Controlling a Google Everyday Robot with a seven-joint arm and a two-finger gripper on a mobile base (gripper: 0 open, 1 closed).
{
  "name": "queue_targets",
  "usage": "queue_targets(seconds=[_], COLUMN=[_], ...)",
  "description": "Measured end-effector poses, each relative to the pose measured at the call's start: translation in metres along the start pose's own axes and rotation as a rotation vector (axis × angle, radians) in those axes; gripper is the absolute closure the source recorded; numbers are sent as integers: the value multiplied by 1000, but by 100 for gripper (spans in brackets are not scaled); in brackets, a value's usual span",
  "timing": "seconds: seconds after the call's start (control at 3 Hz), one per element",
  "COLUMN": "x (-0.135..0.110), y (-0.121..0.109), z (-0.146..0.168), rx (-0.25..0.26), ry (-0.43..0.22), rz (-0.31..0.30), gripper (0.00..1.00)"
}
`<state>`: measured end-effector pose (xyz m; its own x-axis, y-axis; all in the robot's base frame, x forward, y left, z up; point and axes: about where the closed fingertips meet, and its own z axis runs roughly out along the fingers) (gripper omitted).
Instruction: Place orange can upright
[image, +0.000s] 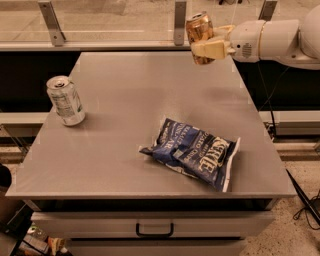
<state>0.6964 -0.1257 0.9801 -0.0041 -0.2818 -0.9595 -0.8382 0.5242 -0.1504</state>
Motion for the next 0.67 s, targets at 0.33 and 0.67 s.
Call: queue_targets(seconds=[0.33, 0.67], x=[13, 30], y=[5, 8], z=[1, 7], rx=[-57, -86], ry=[-32, -79], rz=[-32, -31], gripper=[100, 100])
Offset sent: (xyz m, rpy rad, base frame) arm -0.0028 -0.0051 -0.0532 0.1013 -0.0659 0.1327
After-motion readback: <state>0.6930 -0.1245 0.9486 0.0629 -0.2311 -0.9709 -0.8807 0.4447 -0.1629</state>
